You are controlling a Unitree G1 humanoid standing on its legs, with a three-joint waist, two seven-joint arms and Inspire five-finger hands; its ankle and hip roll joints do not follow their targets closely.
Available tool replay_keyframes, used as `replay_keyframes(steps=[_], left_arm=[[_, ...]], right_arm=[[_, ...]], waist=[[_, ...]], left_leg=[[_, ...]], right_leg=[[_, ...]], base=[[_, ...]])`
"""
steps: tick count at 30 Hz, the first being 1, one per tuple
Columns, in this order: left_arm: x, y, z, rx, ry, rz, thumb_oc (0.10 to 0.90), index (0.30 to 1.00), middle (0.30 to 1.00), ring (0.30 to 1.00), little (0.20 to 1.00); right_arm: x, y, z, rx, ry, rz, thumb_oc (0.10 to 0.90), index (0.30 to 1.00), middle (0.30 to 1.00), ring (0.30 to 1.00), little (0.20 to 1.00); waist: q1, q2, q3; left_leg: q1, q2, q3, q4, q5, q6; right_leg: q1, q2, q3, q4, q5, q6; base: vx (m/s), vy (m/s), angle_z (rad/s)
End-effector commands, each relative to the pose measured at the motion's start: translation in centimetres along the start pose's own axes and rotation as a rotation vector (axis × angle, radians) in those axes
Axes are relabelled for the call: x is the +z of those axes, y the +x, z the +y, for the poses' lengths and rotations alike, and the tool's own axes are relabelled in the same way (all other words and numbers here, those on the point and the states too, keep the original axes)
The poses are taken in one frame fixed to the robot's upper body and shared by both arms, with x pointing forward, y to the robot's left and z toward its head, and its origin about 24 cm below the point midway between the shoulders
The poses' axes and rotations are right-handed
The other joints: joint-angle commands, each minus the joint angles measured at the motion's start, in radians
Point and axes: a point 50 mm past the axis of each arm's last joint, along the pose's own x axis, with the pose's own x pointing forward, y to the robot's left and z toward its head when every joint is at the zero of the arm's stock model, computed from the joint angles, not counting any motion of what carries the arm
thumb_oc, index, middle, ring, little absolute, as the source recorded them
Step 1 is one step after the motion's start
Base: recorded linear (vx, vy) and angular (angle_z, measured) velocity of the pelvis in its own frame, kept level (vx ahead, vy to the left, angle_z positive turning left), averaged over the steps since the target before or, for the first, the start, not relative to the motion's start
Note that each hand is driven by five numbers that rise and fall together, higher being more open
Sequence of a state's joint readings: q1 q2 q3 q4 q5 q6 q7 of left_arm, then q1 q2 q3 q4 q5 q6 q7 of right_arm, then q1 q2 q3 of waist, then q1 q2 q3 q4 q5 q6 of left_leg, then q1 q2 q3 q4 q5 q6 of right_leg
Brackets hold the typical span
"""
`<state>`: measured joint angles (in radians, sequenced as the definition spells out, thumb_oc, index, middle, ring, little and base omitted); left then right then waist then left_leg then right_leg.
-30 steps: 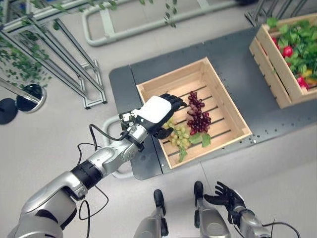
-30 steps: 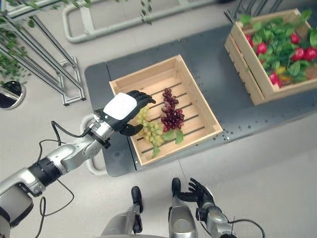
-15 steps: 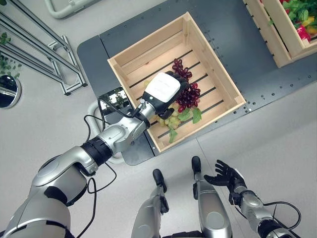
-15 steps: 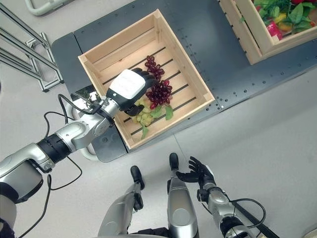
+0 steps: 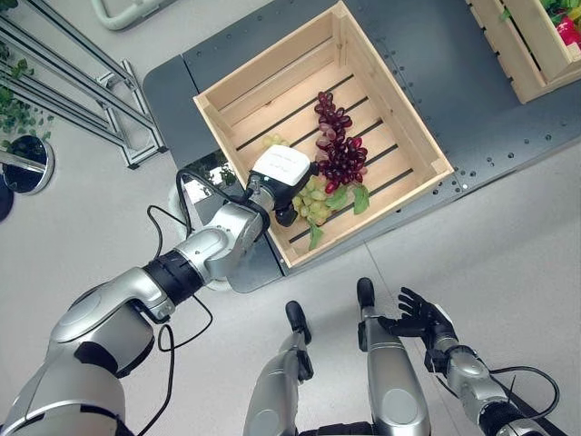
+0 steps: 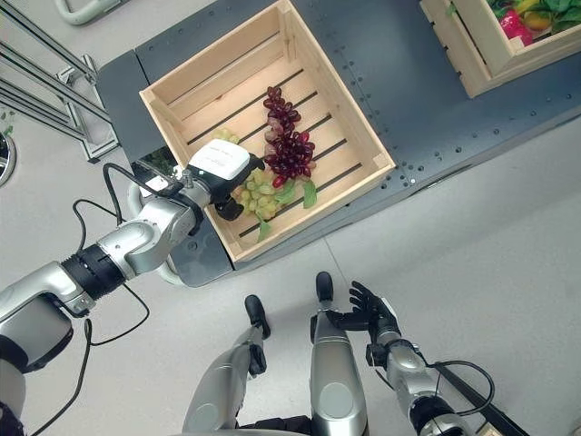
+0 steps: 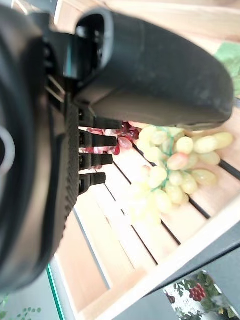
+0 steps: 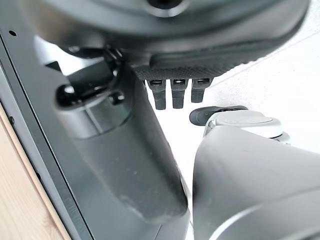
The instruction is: Pick up the fruits from the basket on one side to the basket on the other side
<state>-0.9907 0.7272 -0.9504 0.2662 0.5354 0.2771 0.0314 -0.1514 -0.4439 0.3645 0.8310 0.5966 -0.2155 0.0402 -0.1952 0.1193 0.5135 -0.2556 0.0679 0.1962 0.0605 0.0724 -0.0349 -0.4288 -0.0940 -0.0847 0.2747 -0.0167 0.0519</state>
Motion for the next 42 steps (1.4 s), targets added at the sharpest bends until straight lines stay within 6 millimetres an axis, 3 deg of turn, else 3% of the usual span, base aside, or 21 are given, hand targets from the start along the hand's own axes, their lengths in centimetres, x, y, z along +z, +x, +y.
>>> replay_keyframes(steps=[1, 9, 20, 29, 42], left_arm=[[-2.7, -0.5, 7.1, 0.252, 0.04, 0.063, 0.8, 0.9, 0.9, 0.9, 0.9], [-4.4, -0.2, 6.2, 0.334, 0.086, 0.14, 0.8, 0.9, 0.9, 0.9, 0.9], [-2.3, 2.1, 2.7, 0.199, 0.189, 0.176, 0.8, 0.9, 0.9, 0.9, 0.9], [-1.2, 3.1, 1.9, 0.185, 0.222, 0.184, 0.8, 0.9, 0.9, 0.9, 0.9], [-3.5, 2.8, -0.7, 0.059, 0.271, 0.398, 0.8, 0.9, 0.9, 0.9, 0.9]], right_arm=[[-0.6, -1.3, -0.5, -0.001, 0.016, -0.03, 0.8, 0.9, 0.9, 0.9, 0.9], [-0.5, -1.0, 0.3, 0.018, 0.028, -0.028, 0.8, 0.9, 0.9, 0.9, 0.9], [-0.2, -0.1, 1.9, 0.069, 0.035, -0.028, 0.8, 0.9, 0.9, 0.9, 0.9], [0.2, 0.1, 2.3, 0.09, 0.026, -0.042, 0.8, 0.9, 0.9, 0.9, 0.9], [0.7, 0.4, 2.8, 0.105, 0.023, -0.048, 0.8, 0.9, 0.9, 0.9, 0.9]], waist=[[-0.007, -0.039, -0.028], [-0.008, -0.051, -0.03], [-0.032, -0.081, -0.019], [-0.055, -0.091, -0.008], [-0.063, -0.105, 0.007]], left_leg=[[-0.061, -0.013, 0.007, 0.139, -0.027, 0.0], [-0.065, -0.007, 0.013, 0.142, -0.033, 0.001], [-0.082, 0.007, 0.028, 0.157, -0.039, -0.002], [-0.094, 0.014, 0.041, 0.169, -0.042, -0.003], [-0.121, 0.022, 0.047, 0.195, -0.047, -0.002]], right_leg=[[0.112, 0.007, 0.007, -0.094, 0.026, -0.019], [0.119, 0.014, 0.008, -0.1, 0.025, -0.022], [0.112, 0.032, 0.026, -0.101, 0.03, -0.026], [0.097, 0.037, 0.042, -0.097, 0.035, -0.026], [0.074, 0.04, 0.045, -0.078, 0.029, -0.028]], base=[[0.0, 0.0, 0.0], [-0.01, -0.014, 0.0], [-0.01, -0.03, 0.0], [0.0, 0.001, -0.01], [0.0, 0.003, -0.01]])
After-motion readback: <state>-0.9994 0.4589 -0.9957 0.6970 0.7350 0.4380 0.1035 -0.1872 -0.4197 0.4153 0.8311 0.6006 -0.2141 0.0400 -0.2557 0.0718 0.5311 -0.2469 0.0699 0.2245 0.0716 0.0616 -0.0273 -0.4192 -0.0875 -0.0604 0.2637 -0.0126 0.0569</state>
